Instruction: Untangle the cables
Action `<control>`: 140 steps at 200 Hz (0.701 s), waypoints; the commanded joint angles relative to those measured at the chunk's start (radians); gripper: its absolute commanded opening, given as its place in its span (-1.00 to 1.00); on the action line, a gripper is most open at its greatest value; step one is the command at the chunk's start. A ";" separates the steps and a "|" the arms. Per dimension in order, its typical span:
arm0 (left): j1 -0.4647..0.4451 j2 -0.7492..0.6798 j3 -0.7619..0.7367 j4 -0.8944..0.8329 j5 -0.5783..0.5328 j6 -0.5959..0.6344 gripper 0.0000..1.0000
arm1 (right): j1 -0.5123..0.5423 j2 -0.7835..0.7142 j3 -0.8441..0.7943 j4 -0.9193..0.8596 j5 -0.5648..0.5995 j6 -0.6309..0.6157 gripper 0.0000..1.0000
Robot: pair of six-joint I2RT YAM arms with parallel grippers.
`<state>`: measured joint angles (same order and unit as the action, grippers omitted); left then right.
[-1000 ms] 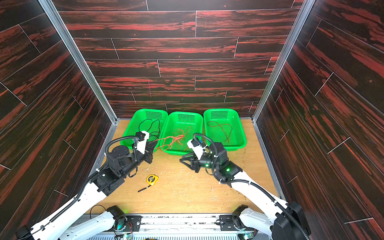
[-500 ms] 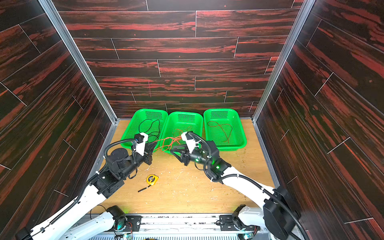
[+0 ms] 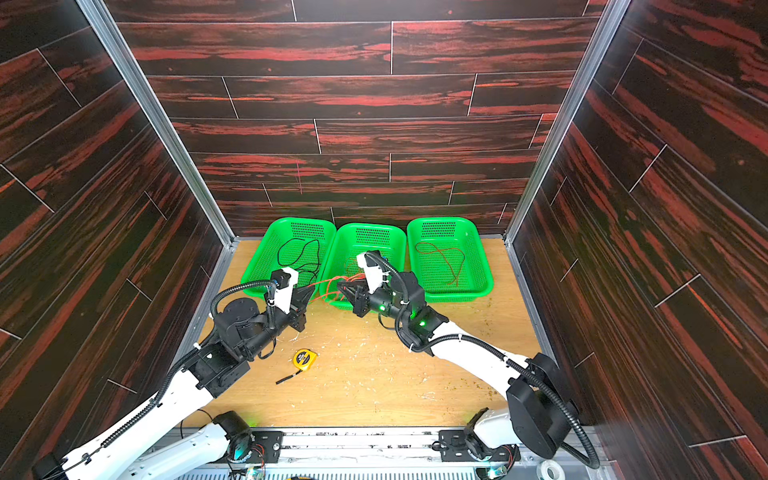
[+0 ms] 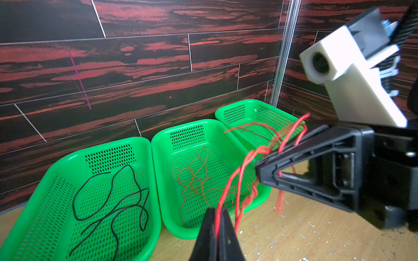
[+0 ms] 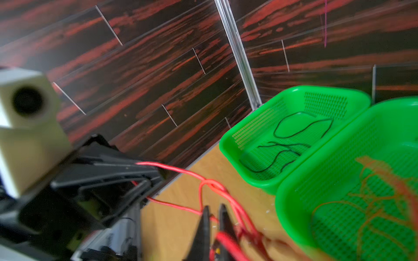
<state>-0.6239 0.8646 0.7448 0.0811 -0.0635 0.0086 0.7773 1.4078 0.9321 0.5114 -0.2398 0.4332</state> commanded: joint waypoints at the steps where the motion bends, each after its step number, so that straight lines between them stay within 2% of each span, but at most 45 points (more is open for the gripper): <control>1: -0.005 -0.030 -0.022 0.002 -0.057 0.027 -1.00 | 0.006 -0.019 0.011 0.011 -0.012 0.000 -1.00; 24: -0.005 -0.051 -0.030 -0.034 -0.183 0.024 -1.00 | 0.004 -0.108 -0.011 -0.070 -0.008 -0.037 -1.00; 57: -0.001 -0.079 -0.028 -0.097 -0.240 0.093 -1.00 | -0.029 -0.234 -0.004 -0.297 0.026 -0.113 -1.00; 85: 0.006 -0.086 -0.018 -0.135 -0.238 0.128 -1.00 | -0.129 -0.283 0.014 -0.464 -0.015 -0.107 -1.00; 118: 0.016 -0.105 -0.014 -0.153 -0.235 0.139 -1.00 | -0.262 -0.294 0.005 -0.574 -0.139 -0.098 -1.00; 140: 0.021 -0.116 -0.009 -0.156 -0.230 0.139 -1.00 | -0.296 -0.284 0.011 -0.652 -0.139 -0.146 -1.00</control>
<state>-0.6319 0.7799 0.7200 -0.0086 -0.2157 0.1127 0.5323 1.1481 0.9180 -0.0242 -0.3759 0.3279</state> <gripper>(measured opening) 0.068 0.057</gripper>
